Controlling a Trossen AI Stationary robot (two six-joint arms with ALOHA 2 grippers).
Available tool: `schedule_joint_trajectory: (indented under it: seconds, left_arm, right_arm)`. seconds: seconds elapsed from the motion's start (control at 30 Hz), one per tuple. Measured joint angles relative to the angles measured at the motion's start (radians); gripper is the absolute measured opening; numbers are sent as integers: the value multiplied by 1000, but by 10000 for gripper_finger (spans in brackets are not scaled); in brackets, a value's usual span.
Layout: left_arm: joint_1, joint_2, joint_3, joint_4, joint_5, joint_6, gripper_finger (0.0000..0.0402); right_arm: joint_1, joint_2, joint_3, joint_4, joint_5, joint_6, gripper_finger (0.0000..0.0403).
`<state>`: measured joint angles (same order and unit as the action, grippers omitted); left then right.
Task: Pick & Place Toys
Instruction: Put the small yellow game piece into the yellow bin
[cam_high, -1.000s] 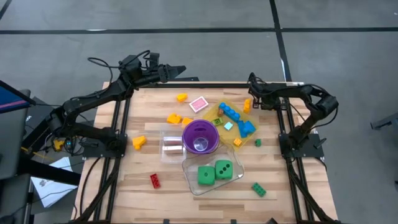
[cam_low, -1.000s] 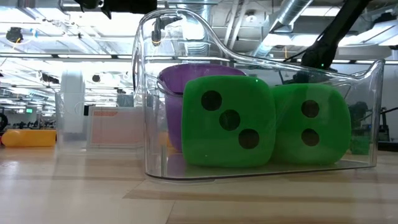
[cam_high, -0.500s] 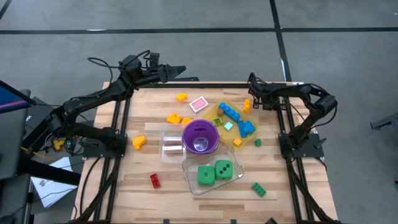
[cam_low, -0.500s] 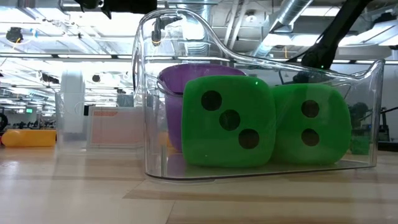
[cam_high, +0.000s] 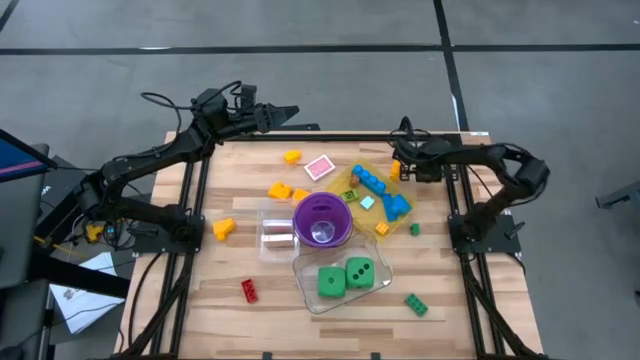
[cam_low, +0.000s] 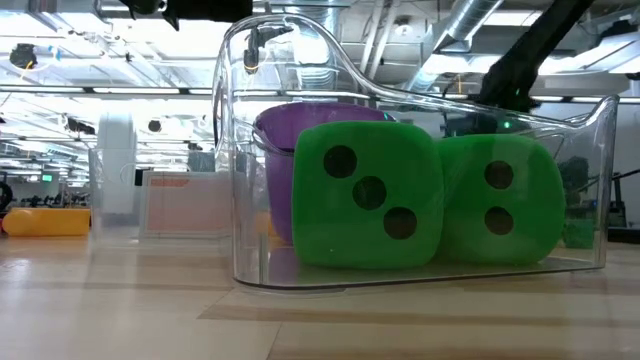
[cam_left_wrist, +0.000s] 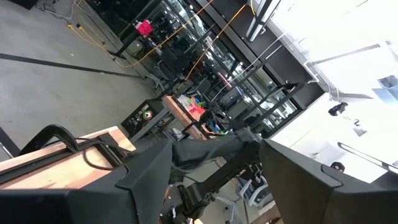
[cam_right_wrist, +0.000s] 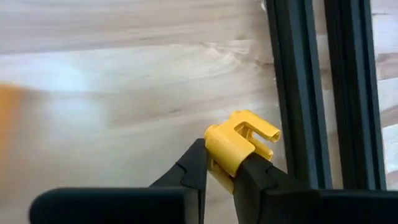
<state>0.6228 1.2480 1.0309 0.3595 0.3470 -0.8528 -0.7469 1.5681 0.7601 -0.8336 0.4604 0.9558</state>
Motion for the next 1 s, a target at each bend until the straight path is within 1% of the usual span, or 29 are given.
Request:
schedule_joint_trajectory:
  seconds: [0.13,0.3,0.43,0.53,0.6,0.73,0.93,1.0]
  left_arm:
    - [0,0,0,0,0,0,241]
    - [0,0,0,0,-1,0,241]
    - [0,0,0,0,-1,0,241]
    - [0,0,0,0,-1,0,241]
    - [0,0,0,0,-2,0,241]
    - [0,0,0,0,-2,1,241]
    - [0,0,0,0,-2,3,241]
    - [0,0,0,0,-2,3,241]
  right_arm:
    - [61,-141,0,-53,3,53,41]
    - [125,-369,0,-125,2,80,41]
    - [217,-564,1,-66,-55,-4,41]
    - [295,-672,2,-17,-102,-19,41]
    - [342,-715,2,4,-142,-28,41]
    - [428,-753,2,52,-230,-49,41]
    - [523,-765,3,268,-377,-74,41]
    - [539,-765,2,303,-423,-67,40]
